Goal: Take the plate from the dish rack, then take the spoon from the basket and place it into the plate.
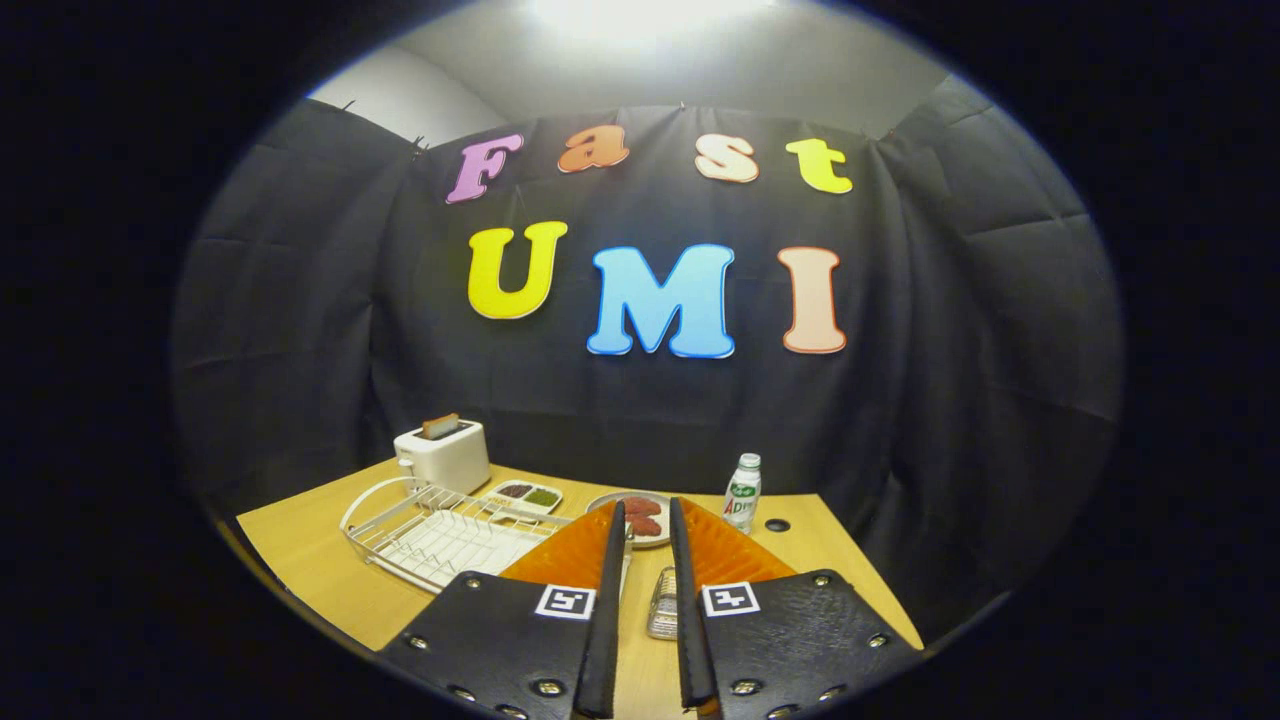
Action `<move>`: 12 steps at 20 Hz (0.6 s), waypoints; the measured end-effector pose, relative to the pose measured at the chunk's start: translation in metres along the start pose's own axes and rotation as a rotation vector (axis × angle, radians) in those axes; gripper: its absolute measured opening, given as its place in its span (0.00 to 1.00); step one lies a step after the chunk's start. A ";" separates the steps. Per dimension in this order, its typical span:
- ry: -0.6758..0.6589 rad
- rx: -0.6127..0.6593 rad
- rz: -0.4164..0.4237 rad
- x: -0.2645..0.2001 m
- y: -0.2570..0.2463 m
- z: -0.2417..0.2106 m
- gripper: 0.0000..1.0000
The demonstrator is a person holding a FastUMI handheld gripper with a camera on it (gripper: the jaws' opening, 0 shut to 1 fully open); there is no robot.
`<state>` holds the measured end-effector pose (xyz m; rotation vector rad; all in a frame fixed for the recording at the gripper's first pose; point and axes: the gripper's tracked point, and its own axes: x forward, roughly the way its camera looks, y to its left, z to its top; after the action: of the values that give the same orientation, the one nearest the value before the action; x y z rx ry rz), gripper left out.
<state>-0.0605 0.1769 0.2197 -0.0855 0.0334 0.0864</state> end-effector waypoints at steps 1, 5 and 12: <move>-0.011 0.013 -0.012 0.004 -0.007 0.002 0.32; 0.008 0.041 -0.044 0.014 -0.043 -0.014 0.96; -0.062 0.059 -0.061 0.048 -0.116 -0.064 0.96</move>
<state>-0.0042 0.0600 0.1644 -0.0243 -0.0289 0.0274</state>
